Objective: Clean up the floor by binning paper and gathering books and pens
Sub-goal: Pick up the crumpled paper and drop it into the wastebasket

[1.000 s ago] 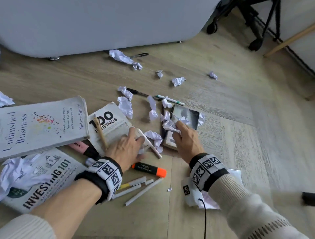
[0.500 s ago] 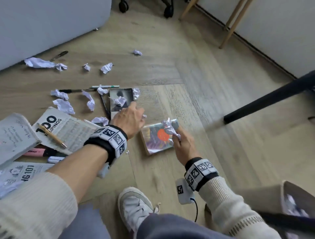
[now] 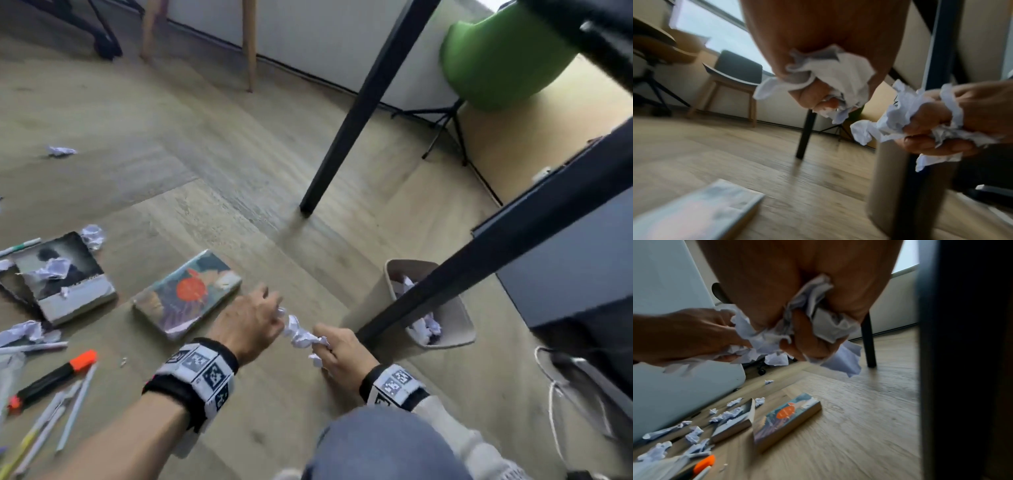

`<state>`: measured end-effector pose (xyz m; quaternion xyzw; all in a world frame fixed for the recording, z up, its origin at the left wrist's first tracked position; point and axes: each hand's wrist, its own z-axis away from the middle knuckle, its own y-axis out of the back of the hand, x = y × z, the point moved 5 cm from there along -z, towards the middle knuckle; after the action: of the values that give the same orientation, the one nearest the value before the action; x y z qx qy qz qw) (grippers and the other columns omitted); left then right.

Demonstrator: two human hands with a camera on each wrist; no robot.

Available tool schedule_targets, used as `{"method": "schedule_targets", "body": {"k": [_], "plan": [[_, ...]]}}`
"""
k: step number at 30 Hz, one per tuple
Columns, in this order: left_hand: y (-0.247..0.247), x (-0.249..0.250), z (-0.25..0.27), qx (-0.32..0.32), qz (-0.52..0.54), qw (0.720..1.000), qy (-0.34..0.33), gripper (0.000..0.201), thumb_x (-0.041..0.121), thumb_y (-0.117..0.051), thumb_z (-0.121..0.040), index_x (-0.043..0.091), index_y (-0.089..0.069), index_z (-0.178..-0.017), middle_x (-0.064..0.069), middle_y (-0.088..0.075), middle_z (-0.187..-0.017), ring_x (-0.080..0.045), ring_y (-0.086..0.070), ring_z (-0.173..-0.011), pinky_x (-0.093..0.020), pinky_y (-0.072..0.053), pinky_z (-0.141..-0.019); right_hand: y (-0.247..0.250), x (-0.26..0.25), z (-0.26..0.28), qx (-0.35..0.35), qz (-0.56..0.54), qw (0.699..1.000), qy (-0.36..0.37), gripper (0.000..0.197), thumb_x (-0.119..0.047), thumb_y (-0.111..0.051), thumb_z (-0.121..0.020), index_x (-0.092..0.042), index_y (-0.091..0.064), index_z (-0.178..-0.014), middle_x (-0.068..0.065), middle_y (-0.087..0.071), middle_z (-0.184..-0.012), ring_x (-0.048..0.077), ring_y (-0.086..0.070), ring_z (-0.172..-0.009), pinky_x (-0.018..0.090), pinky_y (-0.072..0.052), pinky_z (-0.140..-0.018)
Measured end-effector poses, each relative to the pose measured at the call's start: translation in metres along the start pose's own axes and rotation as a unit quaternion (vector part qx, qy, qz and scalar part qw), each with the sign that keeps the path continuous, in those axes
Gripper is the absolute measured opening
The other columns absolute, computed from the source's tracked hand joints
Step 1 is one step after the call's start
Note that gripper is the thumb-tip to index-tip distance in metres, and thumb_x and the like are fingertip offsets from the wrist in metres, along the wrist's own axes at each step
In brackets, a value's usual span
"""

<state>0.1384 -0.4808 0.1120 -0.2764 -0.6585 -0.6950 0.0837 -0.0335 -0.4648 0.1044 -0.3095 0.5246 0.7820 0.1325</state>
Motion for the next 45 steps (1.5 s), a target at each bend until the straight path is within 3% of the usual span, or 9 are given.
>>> {"method": "schedule_targets", "body": {"k": [11,16,22,27,32,35,39,42,45], "plan": [[-0.095,0.149,-0.013,-0.111,0.103,0.959,-0.241,0.017,0.034,-0.045,-0.090,0.017,-0.049,-0.088,-0.002,-0.046,-0.098,-0.031,-0.056,-0.078,-0.037,-0.043,-0.067,0.133,0.127,0.111,0.230,0.036,0.971,-0.057,0.038,-0.049,-0.035,-0.083,-0.016,-0.049,-0.070,-0.006,-0.044,-0.057,0.005,-0.038,-0.053,0.020,-0.037,-0.051],[-0.118,0.228,-0.019,-0.076,0.216,0.948,-0.219,0.017,0.035,-0.046,-0.088,0.022,-0.038,-0.081,-0.001,-0.044,-0.096,-0.029,-0.053,-0.076,-0.042,-0.047,-0.071,0.195,0.158,0.107,0.286,0.023,0.957,-0.035,0.040,-0.052,-0.039,-0.089,-0.018,-0.053,-0.075,0.003,-0.043,-0.054,0.011,-0.041,-0.051,0.034,-0.039,-0.048],[-0.104,0.270,-0.094,0.195,0.239,0.949,-0.063,0.011,0.022,-0.050,-0.084,0.013,-0.047,-0.079,0.000,-0.040,-0.083,-0.020,-0.045,-0.061,-0.031,-0.044,-0.054,0.230,0.180,0.050,0.341,-0.033,0.938,-0.050,0.031,-0.029,-0.048,-0.097,-0.018,-0.056,-0.069,-0.004,-0.048,-0.053,0.017,-0.045,-0.049,0.033,-0.041,-0.053],[-0.127,0.274,-0.141,0.180,0.172,0.964,0.087,0.020,0.025,-0.053,-0.090,0.010,-0.048,-0.103,-0.013,-0.045,-0.110,-0.029,-0.058,-0.090,-0.039,-0.051,-0.076,0.229,0.194,0.003,0.287,0.015,0.954,-0.086,0.046,-0.042,-0.039,-0.096,-0.004,-0.063,-0.088,0.016,-0.066,-0.087,0.032,-0.060,-0.086,0.038,-0.047,-0.078],[-0.155,0.266,-0.158,0.054,0.113,0.982,0.143,0.055,0.037,-0.058,-0.083,0.009,-0.039,-0.126,-0.014,-0.034,-0.132,-0.038,-0.038,-0.122,-0.049,-0.043,-0.095,0.215,0.203,-0.008,0.113,-0.058,0.991,-0.042,0.062,-0.060,-0.023,-0.096,-0.020,-0.054,-0.130,-0.001,-0.058,-0.118,0.020,-0.053,-0.113,0.024,-0.033,-0.090],[-0.157,0.267,-0.149,0.001,0.030,0.990,0.135,0.050,0.029,-0.053,-0.086,0.014,-0.042,-0.132,-0.006,-0.043,-0.138,-0.041,-0.025,-0.136,-0.057,-0.035,-0.103,0.219,0.220,-0.004,0.065,-0.054,0.996,-0.033,0.064,-0.067,-0.032,-0.089,-0.017,-0.067,-0.106,0.002,-0.068,-0.102,0.024,-0.061,-0.096,0.037,-0.047,-0.087],[-0.138,0.266,-0.132,0.054,-0.016,0.996,0.072,0.040,0.007,-0.046,-0.087,0.017,-0.054,-0.125,-0.007,-0.061,-0.123,-0.029,-0.038,-0.133,-0.053,-0.027,-0.111,0.239,0.230,0.004,0.160,-0.009,0.987,0.017,0.017,-0.018,-0.059,-0.090,-0.018,-0.072,-0.102,0.002,-0.074,-0.100,0.017,-0.070,-0.086,0.034,-0.057,-0.080],[-0.135,0.261,-0.120,0.063,-0.030,0.997,0.028,0.037,0.002,-0.045,-0.087,0.015,-0.056,-0.119,-0.006,-0.060,-0.112,-0.026,-0.050,-0.116,-0.041,-0.036,-0.105,0.252,0.227,0.019,0.296,0.175,0.938,0.044,0.023,-0.018,-0.061,-0.086,-0.019,-0.067,-0.108,0.001,-0.067,-0.104,0.022,-0.066,-0.087,0.031,-0.052,-0.076],[-0.135,0.263,-0.104,0.057,-0.045,0.997,-0.021,0.020,0.010,-0.045,-0.091,0.015,-0.060,-0.104,-0.002,-0.056,-0.104,-0.020,-0.052,-0.099,-0.035,-0.038,-0.100,0.237,0.256,0.020,0.233,0.243,0.937,-0.096,0.037,-0.028,-0.056,-0.087,-0.013,-0.053,-0.120,0.014,-0.058,-0.114,0.035,-0.059,-0.099,0.037,-0.046,-0.083]]}}
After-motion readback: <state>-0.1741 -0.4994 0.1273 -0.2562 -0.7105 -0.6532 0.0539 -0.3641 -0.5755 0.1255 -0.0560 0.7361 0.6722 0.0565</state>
